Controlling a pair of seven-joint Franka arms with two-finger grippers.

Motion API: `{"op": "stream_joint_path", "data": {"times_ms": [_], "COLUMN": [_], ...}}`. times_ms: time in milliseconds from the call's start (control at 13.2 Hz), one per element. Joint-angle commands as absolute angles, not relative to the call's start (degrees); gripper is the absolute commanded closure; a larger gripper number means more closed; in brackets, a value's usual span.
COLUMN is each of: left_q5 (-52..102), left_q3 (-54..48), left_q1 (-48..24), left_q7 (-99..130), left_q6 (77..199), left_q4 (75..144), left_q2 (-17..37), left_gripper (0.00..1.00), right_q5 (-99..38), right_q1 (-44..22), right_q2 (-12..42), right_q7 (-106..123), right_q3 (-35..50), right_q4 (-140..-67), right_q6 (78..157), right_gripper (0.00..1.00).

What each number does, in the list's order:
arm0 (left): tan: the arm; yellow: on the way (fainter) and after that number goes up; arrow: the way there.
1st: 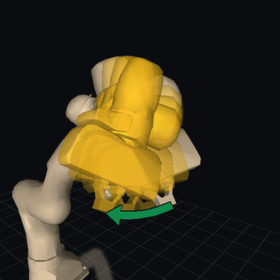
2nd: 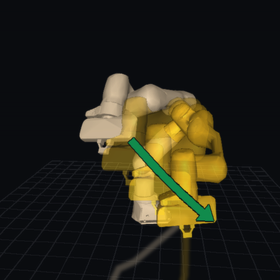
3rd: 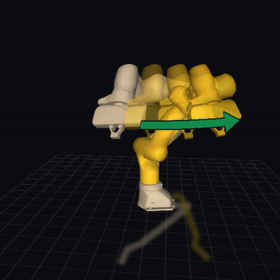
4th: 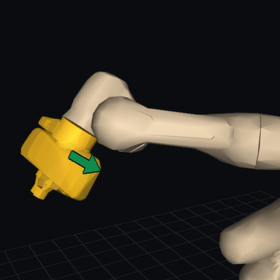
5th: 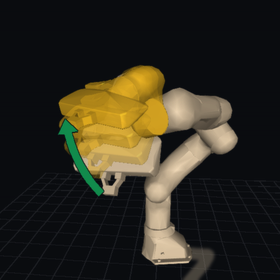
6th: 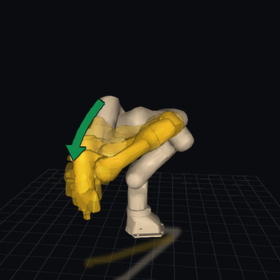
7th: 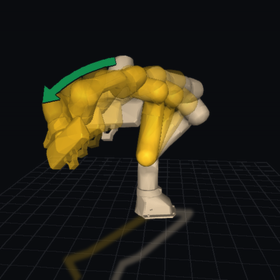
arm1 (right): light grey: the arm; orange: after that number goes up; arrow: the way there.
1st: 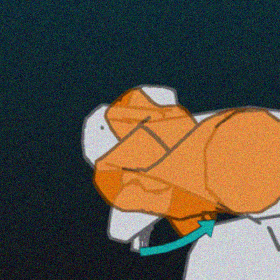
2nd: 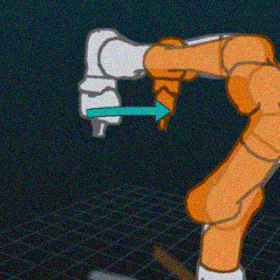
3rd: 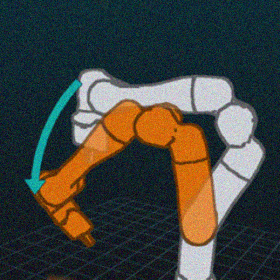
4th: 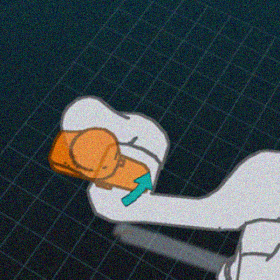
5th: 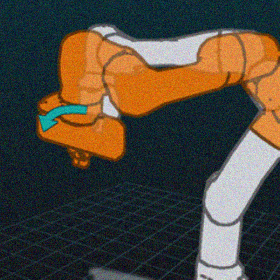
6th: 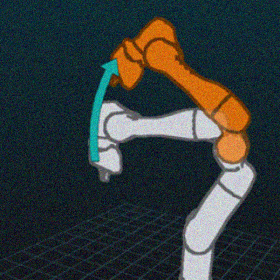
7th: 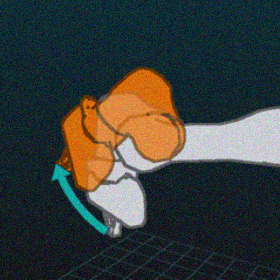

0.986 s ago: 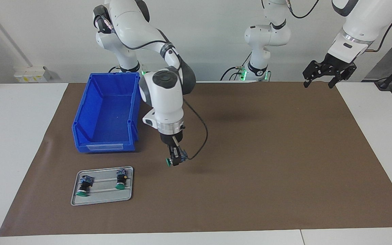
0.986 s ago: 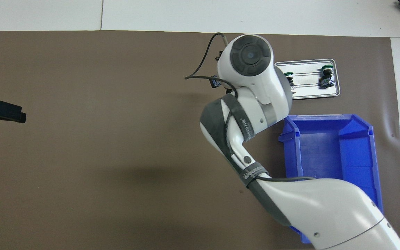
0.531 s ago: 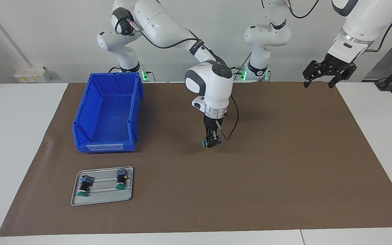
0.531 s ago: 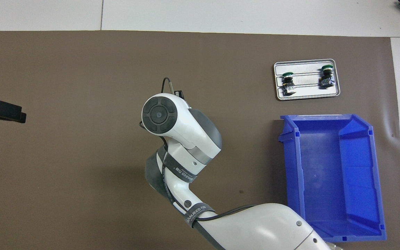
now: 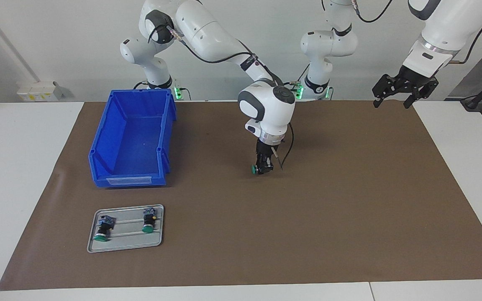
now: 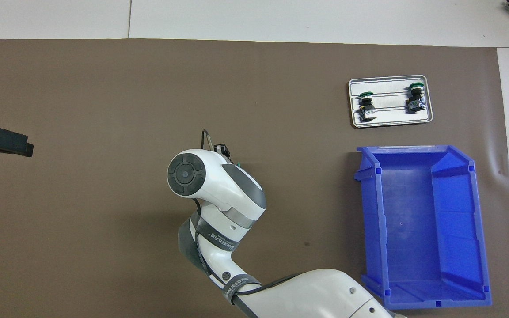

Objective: Place and press button with both arms

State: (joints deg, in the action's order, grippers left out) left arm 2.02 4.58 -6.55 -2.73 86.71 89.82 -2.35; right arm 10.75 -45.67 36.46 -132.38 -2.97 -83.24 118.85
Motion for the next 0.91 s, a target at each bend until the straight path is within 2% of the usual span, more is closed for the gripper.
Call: {"op": "stream_joint_path", "data": {"times_ms": [0, 76, 152, 304, 607, 835], "left_q5": [1.3, 1.3, 1.3, 1.3, 0.9, 1.4], "left_q3": [4.4, 4.4, 4.4, 4.4, 3.8, 3.4], "left_q1": [-6.5, -6.4, -6.5, -7.0, -7.5, -8.5], "left_q7": [-2.1, -2.1, -1.9, -2.1, -2.6, -5.7], "left_q6": [87.5, 87.5, 87.5, 87.5, 89.6, 93.7], "left_q4": [91.8, 91.8, 91.8, 91.8, 91.8, 92.2], "left_q2": [-4.0, -4.0, -4.0, -4.0, -3.8, -3.5], "left_gripper": [0.0, 0.0, 0.0, 0.0, 0.0, 0.0], "right_q5": [12.8, 13.0, 14.6, 16.8, 15.7, 14.2], "right_q1": [-45.9, -45.9, -45.9, -45.5, -40.0, -34.6], "right_q2": [33.8, 33.8, 33.7, 33.3, 23.1, 17.8], "right_q7": [-135.1, -135.0, -134.7, -133.9, -122.6, -108.9], "right_q3": [-3.2, -3.3, -3.3, -3.2, -3.0, -3.0], "right_q4": [-87.4, -87.3, -86.9, -86.5, -88.6, -88.9], "right_q6": [121.5, 120.9, 120.2, 120.1, 118.2, 114.8], "right_gripper": [0.62, 0.24, 0.0, 0.0, 0.0, 0.0]}}
